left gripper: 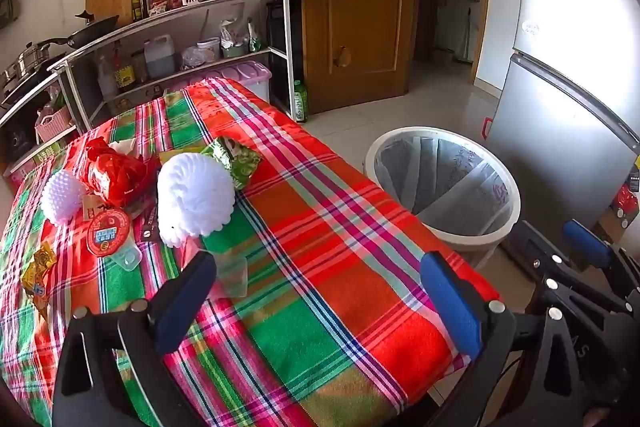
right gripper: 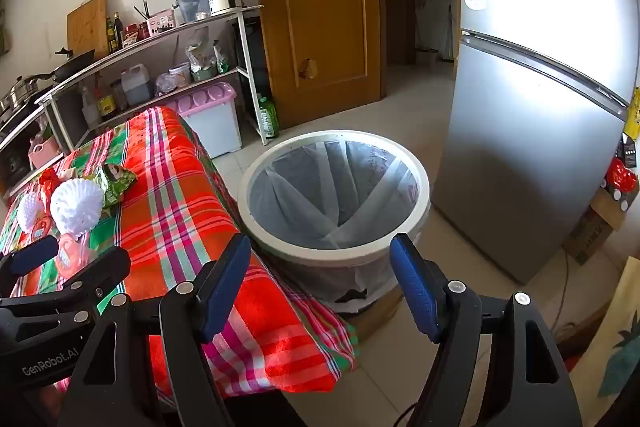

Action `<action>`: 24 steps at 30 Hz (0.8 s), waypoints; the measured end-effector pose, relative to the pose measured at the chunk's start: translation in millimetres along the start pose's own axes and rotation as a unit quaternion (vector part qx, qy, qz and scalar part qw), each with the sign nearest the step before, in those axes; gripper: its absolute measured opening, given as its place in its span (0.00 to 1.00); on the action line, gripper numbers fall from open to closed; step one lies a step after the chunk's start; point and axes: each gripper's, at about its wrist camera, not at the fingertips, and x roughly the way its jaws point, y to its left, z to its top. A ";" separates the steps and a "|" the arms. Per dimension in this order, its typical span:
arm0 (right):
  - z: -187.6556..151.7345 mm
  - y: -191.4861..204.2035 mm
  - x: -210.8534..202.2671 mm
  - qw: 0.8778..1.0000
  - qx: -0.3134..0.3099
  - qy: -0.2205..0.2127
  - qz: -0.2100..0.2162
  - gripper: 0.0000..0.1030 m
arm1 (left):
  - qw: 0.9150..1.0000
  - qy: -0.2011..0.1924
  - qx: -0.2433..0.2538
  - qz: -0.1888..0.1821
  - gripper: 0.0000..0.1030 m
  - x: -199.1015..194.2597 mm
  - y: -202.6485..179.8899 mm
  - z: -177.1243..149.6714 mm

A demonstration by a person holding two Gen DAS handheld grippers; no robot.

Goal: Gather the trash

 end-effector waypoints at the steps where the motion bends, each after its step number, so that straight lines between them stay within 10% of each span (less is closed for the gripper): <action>1: 0.0 -0.1 -0.1 1.000 0.000 -0.001 0.000 0.70 | 1.000 0.000 0.000 0.000 1.00 0.2 -0.3 0.2; 24: 4.6 -4.9 -4.9 1.000 0.004 -0.003 -0.004 0.70 | 1.000 -0.008 -0.017 0.006 1.00 -4.5 6.5 1.4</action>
